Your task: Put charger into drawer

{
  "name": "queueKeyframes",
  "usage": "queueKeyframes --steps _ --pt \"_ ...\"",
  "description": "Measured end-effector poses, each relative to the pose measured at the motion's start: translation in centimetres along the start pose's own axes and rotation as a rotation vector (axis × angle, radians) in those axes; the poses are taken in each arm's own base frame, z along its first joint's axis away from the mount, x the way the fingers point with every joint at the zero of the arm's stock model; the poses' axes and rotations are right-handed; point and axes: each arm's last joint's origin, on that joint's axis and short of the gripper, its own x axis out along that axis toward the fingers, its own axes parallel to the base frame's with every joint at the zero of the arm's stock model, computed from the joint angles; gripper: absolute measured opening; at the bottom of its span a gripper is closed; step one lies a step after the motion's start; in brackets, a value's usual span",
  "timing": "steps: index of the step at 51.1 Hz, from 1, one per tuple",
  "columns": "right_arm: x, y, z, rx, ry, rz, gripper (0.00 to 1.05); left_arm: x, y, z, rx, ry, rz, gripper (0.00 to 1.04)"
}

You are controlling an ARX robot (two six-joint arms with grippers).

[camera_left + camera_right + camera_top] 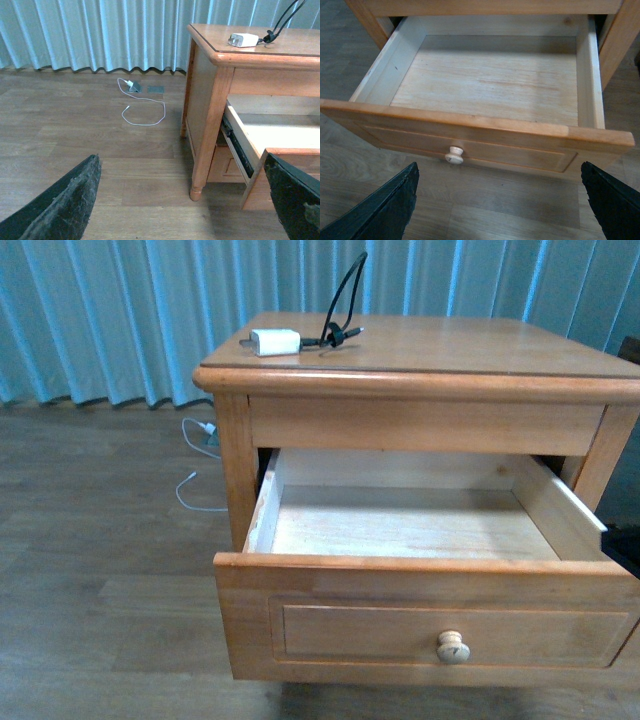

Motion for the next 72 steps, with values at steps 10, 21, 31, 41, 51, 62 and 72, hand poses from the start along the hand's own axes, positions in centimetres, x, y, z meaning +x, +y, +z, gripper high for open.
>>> queueKeyframes --steps 10,21,31,41,51,62,72 --pt "-3.2 -1.2 -1.1 0.005 -0.049 -0.033 0.97 0.0 0.0 0.0 0.000 0.000 0.000 0.99" --pt "-4.9 -1.6 -1.4 0.015 -0.136 -0.053 0.97 0.0 0.0 0.0 0.000 0.000 0.000 0.99" --pt "-4.8 -2.0 -2.9 -0.053 -0.442 -0.255 0.72 0.0 0.0 0.0 0.000 0.000 0.001 0.99" --pt "-5.4 -1.9 -3.9 -0.072 -0.497 -0.257 0.36 0.0 0.0 0.0 0.000 0.000 0.001 0.99" --pt "-5.6 -1.8 -4.7 -0.076 -0.498 -0.260 0.35 0.0 0.0 0.0 0.000 0.000 0.000 0.99" --pt "-5.6 -1.8 -4.7 -0.077 -0.499 -0.260 0.75 0.0 0.0 0.0 0.000 0.000 0.000 0.99" --pt "-5.6 -1.8 -4.7 -0.076 -0.499 -0.259 0.96 0.0 0.0 0.0 0.000 0.000 0.001 0.99"
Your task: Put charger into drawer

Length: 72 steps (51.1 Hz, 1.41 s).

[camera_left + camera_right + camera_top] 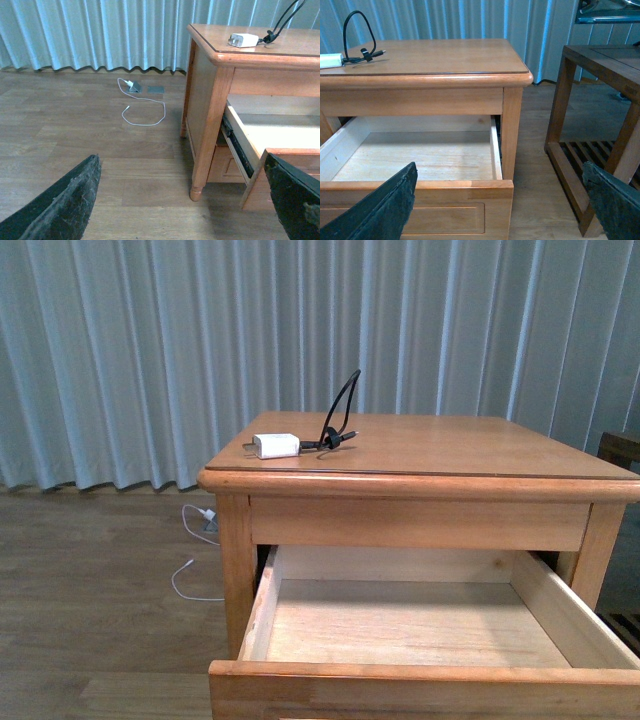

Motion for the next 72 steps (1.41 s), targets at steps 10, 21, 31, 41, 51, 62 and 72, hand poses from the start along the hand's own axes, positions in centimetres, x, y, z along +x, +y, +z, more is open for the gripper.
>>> queueKeyframes --steps 10,21,31,41,51,62,72 --pt "0.0 0.0 0.0 0.000 0.000 0.000 0.97 0.4 -0.3 -0.2 -0.054 0.086 0.139 0.99" --pt "0.0 0.0 0.0 0.000 0.000 0.000 0.97 4.5 -2.5 3.0 -0.052 0.178 0.046 0.99" --pt "0.0 0.0 0.0 0.000 0.000 0.000 0.97 12.0 -5.5 6.9 -0.028 0.186 -0.020 0.99" --pt "0.0 0.0 0.0 0.000 0.000 0.000 0.97 21.8 -9.4 8.9 -0.014 0.225 -0.059 0.99" --pt "0.0 0.0 0.0 0.000 0.000 0.000 0.97 28.4 -12.3 9.5 -0.022 0.240 -0.014 0.99" --pt "0.0 0.0 0.0 0.000 0.000 0.000 0.97 33.6 -14.8 9.1 -0.024 0.235 -0.007 0.99" --pt "0.0 0.0 0.0 0.000 0.000 0.000 0.97 38.2 -16.8 8.5 0.009 0.222 -0.032 0.99"
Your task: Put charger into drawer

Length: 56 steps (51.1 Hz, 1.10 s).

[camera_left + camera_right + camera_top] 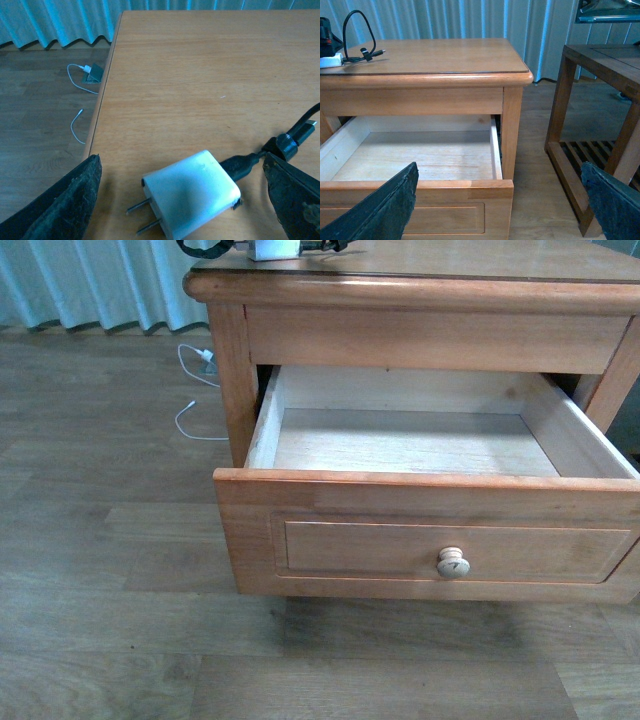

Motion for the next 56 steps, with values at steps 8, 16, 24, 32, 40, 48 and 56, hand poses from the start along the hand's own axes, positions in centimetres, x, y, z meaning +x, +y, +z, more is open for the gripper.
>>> queueKeyframes --steps 8,16,24,32,40,48,56 --pt "0.0 0.0 0.0 0.000 0.000 0.000 0.97 2.1 -0.8 -0.5 0.059 0.034 -0.025 0.99" --pt "0.0 0.0 0.0 0.000 0.000 0.000 0.97 2.5 -1.5 -0.8 0.143 0.150 -0.105 0.99" --pt "0.0 0.0 0.0 0.000 0.000 0.000 0.97 2.0 -2.0 -0.7 0.150 0.155 -0.146 0.99" --pt "0.0 0.0 0.0 0.000 0.000 0.000 0.97 1.4 -1.9 -0.8 0.156 0.166 -0.150 0.99" --pt "0.0 0.0 0.0 0.000 0.000 0.000 0.97 1.1 -1.8 -0.8 0.167 0.170 -0.144 0.87" --pt "0.0 0.0 0.0 0.000 0.000 0.000 0.97 0.8 -1.7 -0.8 0.171 0.173 -0.140 0.57" --pt "0.0 0.0 0.0 0.000 0.000 0.000 0.97 0.1 -1.4 -0.8 0.166 0.167 -0.141 0.40"
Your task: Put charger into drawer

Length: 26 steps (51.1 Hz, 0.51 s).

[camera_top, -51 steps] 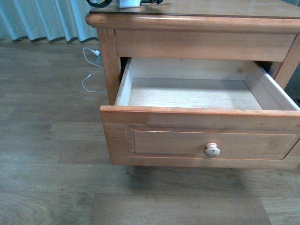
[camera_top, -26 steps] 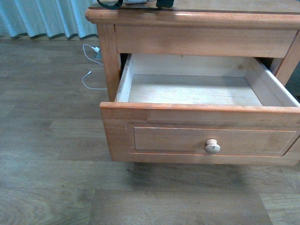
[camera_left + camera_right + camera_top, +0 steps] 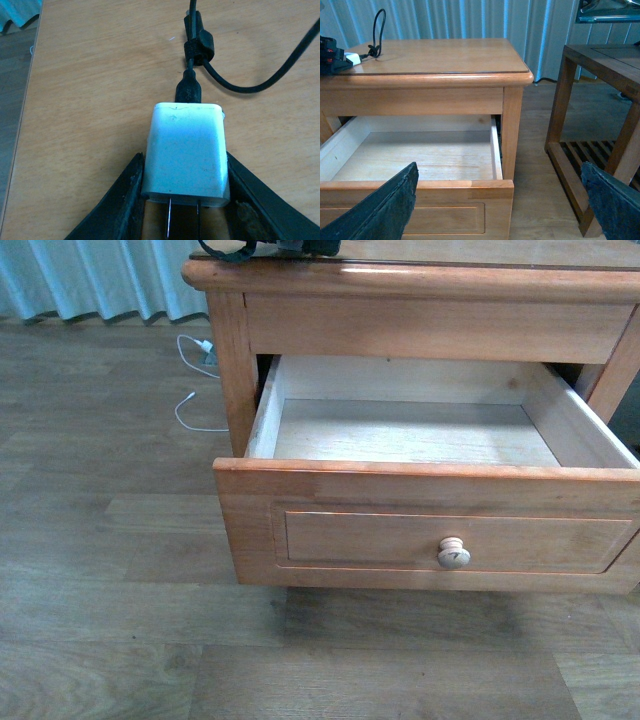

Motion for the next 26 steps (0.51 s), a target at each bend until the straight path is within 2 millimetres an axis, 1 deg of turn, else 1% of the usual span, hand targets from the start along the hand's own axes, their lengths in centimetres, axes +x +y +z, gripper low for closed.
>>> queueKeyframes --steps 6,12,21,26 --pt "0.0 0.0 0.0 0.000 0.000 0.000 0.97 -0.9 -0.2 -0.3 -0.009 -0.009 -0.030 0.40" --pt "0.0 0.0 0.0 0.000 0.000 0.000 0.97 -2.5 -0.9 -0.5 -0.016 -0.025 -0.077 0.40" --pt "0.0 0.0 0.0 0.000 0.000 0.000 0.97 -5.8 -2.8 -0.8 -0.008 -0.059 -0.178 0.40" --pt "0.0 0.0 0.0 0.000 0.000 0.000 0.97 -7.8 -3.8 -1.6 -0.001 -0.068 -0.244 0.40"
